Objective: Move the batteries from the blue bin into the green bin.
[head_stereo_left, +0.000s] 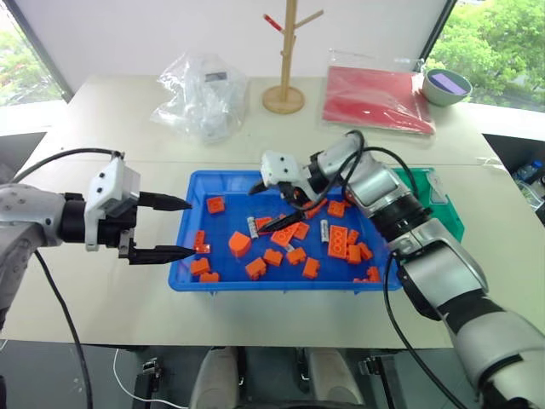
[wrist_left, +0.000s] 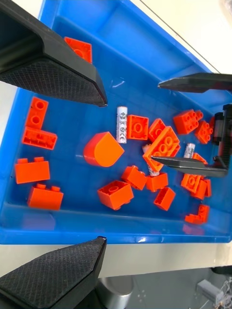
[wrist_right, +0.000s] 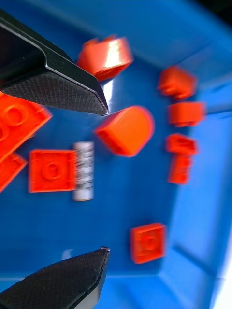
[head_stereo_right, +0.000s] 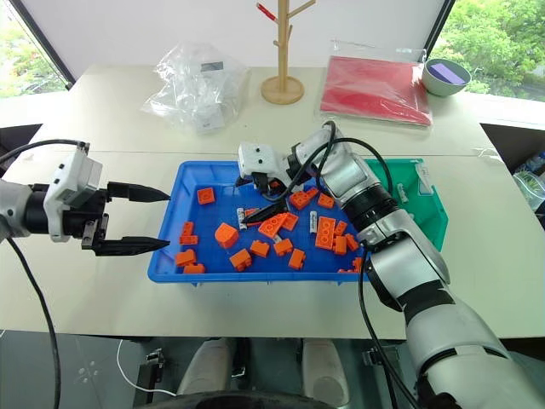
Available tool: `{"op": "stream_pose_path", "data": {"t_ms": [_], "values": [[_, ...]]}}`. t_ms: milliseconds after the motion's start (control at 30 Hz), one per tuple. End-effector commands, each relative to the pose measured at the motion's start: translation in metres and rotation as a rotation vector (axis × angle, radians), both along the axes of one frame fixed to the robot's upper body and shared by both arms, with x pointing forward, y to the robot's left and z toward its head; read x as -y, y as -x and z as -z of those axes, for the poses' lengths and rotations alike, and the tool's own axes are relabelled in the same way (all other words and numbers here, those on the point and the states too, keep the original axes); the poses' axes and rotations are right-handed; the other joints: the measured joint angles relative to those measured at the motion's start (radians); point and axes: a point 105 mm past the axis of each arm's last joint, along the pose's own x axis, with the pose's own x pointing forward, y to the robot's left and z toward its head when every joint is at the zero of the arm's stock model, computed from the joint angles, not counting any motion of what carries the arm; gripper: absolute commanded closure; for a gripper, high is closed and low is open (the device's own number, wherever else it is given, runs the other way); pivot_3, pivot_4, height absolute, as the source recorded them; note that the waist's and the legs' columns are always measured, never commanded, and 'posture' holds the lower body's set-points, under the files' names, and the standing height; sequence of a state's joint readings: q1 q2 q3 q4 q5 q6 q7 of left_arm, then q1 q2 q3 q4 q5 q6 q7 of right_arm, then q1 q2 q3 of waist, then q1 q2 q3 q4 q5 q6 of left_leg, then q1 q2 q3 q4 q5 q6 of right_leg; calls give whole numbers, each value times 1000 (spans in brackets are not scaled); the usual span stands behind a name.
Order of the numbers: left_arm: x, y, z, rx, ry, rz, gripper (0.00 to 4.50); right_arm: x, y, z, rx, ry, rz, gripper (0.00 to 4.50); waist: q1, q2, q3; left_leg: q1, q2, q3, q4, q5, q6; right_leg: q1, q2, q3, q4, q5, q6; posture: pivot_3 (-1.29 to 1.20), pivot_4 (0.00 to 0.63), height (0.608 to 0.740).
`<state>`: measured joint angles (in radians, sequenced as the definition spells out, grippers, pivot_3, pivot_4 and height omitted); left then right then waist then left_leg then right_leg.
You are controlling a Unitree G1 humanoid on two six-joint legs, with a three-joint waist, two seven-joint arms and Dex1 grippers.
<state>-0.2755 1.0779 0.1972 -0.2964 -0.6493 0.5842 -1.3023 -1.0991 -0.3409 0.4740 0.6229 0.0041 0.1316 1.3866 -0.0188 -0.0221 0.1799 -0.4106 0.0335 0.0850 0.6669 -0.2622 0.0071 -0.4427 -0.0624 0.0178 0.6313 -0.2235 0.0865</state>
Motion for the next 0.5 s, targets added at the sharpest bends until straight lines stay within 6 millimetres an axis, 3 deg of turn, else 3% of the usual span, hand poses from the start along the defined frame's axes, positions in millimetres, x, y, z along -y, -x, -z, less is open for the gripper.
{"op": "stream_pose_path", "data": {"t_ms": [33,500], "values": [[1,2,-8,44,3,0,0,-11,0,-1,26,13,-43,2,-3,0,0,0,0,0,0,0,0,0,0,0,0,0,0,0,150,736],[6,0,-5,52,4,11,0,-21,-9,46,95,79,-16,2,-20,0,0,0,0,-1,-1,1,-1,0,1,-1,1,1,2,0,150,736]]}}
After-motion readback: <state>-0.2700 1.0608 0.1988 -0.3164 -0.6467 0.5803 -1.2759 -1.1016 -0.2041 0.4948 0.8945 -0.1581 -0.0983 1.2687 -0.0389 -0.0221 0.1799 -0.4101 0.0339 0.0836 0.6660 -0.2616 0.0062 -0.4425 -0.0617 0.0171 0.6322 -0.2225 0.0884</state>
